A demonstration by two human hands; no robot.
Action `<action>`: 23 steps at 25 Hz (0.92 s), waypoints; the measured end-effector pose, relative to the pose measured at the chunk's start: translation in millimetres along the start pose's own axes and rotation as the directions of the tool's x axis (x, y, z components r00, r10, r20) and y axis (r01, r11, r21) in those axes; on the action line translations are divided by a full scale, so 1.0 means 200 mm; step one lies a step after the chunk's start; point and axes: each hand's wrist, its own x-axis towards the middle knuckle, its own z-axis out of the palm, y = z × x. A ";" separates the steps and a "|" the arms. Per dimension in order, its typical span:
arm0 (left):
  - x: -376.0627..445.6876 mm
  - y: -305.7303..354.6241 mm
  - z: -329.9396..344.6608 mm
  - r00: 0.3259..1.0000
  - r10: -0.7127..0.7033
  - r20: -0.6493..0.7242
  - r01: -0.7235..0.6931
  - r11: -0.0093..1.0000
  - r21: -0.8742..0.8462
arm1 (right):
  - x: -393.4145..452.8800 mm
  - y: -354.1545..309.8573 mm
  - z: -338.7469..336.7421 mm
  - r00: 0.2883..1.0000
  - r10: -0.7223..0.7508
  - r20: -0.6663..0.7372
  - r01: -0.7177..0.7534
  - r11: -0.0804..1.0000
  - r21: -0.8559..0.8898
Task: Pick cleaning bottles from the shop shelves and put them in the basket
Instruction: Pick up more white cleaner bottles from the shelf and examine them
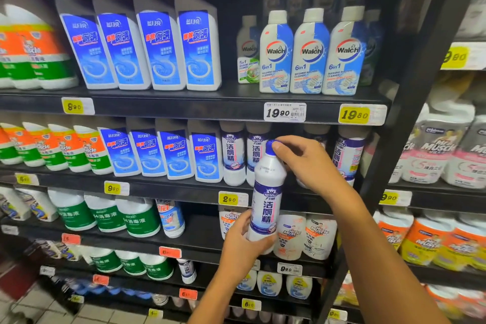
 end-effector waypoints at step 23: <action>-0.28 0.08 -0.79 0.981 0.146 0.131 -0.147 0.989 -0.006 | -0.18 -0.62 0.52 0.990 0.015 -0.143 -0.071 0.914 -0.399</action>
